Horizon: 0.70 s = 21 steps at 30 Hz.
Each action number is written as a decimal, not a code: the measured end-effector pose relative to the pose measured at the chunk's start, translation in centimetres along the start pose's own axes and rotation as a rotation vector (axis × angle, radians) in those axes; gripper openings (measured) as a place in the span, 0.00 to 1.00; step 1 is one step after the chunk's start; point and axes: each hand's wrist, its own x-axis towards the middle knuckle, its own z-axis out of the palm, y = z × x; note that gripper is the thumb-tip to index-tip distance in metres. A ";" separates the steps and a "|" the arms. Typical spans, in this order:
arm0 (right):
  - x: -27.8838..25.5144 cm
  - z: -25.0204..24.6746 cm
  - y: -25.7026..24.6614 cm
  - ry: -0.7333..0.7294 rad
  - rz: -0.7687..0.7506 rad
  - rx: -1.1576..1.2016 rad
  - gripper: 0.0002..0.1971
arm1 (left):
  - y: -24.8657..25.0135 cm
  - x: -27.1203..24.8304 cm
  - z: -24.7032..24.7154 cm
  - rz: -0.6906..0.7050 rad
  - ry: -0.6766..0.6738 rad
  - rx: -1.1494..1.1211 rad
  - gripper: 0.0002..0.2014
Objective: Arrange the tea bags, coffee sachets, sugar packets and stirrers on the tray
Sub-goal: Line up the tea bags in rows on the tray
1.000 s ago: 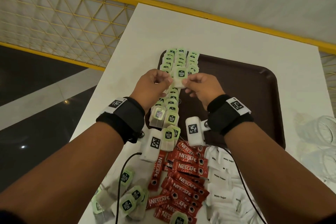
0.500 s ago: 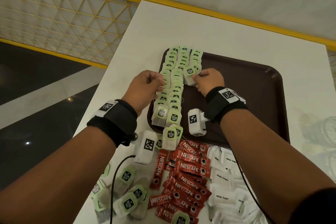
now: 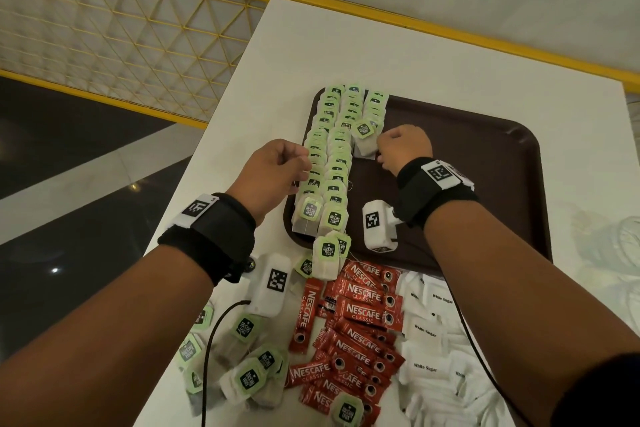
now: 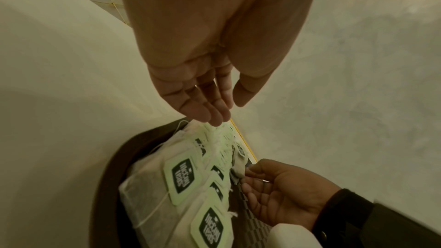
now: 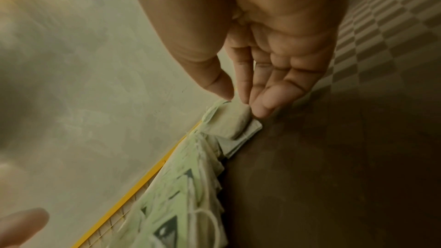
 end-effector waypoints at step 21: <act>-2.5 0.5 2.0 -0.042 0.073 0.119 0.08 | -0.6 -1.5 -1.1 -0.026 0.015 0.003 0.05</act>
